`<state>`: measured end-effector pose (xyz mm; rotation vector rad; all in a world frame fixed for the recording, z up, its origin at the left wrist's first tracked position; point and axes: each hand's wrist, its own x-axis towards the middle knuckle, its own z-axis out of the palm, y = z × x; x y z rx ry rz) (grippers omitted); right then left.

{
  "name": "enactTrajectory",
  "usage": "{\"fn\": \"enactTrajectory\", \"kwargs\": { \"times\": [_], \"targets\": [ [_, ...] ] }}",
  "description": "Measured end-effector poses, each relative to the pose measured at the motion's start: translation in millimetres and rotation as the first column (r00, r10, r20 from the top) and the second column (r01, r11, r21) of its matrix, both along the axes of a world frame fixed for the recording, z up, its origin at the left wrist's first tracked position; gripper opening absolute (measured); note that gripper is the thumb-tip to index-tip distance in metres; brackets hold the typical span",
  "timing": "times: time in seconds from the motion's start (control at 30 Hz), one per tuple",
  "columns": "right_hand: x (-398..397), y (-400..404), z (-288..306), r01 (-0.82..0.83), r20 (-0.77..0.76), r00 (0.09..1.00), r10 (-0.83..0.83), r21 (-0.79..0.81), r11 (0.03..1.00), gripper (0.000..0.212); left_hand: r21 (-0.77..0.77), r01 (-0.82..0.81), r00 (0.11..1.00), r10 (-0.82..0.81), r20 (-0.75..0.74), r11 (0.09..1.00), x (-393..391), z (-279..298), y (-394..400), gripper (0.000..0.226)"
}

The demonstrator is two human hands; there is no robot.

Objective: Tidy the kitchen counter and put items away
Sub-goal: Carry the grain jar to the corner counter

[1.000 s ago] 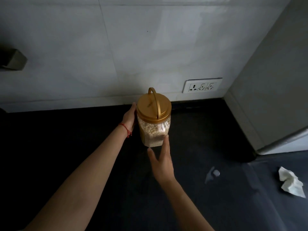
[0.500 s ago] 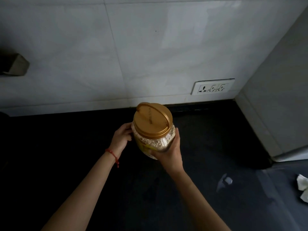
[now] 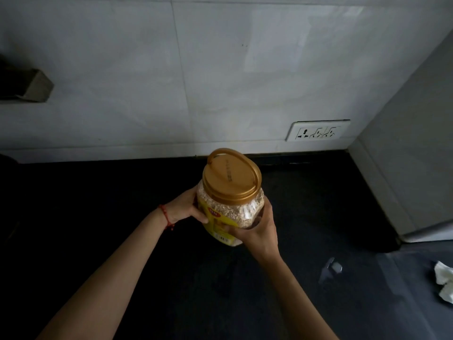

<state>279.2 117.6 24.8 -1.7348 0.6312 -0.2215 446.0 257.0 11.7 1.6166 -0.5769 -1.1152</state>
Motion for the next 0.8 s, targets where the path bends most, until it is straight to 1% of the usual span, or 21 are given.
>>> {"fn": "enactTrajectory", "kwargs": {
  "times": [0.1,0.17,0.2,0.27,0.33,0.37,0.5,0.63,0.7,0.8],
  "targets": [
    [-10.8,1.9,8.1,-0.032,0.013,0.999,0.031,0.059,0.998,0.103,-0.038,-0.031,0.999,0.030,-0.033,0.999,-26.1,2.9,20.8,0.098],
    [-15.7,0.8,17.5,-0.080,0.030,0.997,0.077,0.121,0.989,0.100,-0.099,-0.121,0.989,0.111,-0.101,0.988,-52.3,4.4,31.9,0.097],
    [-17.8,-0.1,22.9,-0.115,0.037,0.993,0.111,0.156,0.981,0.099,-0.120,-0.197,0.974,0.180,-0.138,0.973,-66.3,5.2,36.3,0.099],
    [-22.8,-0.5,35.0,-0.192,0.058,0.981,0.184,0.227,0.955,0.091,-0.161,-0.365,0.922,0.333,-0.196,0.917,-96.0,10.2,42.8,0.103],
    [-31.3,3.3,50.0,-0.264,0.102,0.964,0.244,0.285,0.922,0.075,-0.219,-0.494,0.865,0.450,-0.221,0.842,-125.9,21.0,47.2,0.105],
    [-36.7,6.6,56.6,-0.293,0.125,0.956,0.266,0.311,0.904,0.073,-0.240,-0.548,0.834,0.504,-0.223,0.801,-139.5,26.6,49.4,0.106],
    [-65.5,25.9,66.2,-0.385,0.187,0.923,0.337,0.410,0.827,0.083,-0.272,-0.728,0.681,0.711,-0.174,0.630,-191.9,44.4,62.2,0.109],
    [-92.7,44.2,61.2,-0.487,0.193,0.870,0.453,0.470,0.736,0.085,-0.252,-0.842,0.515,0.849,-0.115,0.477,-250.2,50.2,80.5,0.097],
    [-104.3,56.4,58.2,-0.550,0.181,0.824,0.536,0.484,0.681,0.088,-0.222,-0.898,0.410,0.905,-0.113,0.380,-281.1,49.9,91.4,0.096],
    [-121.6,85.8,54.4,-0.633,0.150,0.738,0.658,0.493,0.597,0.089,-0.154,-0.968,0.215,0.972,-0.092,0.199,-327.3,47.6,116.3,0.102]
  ]
}}
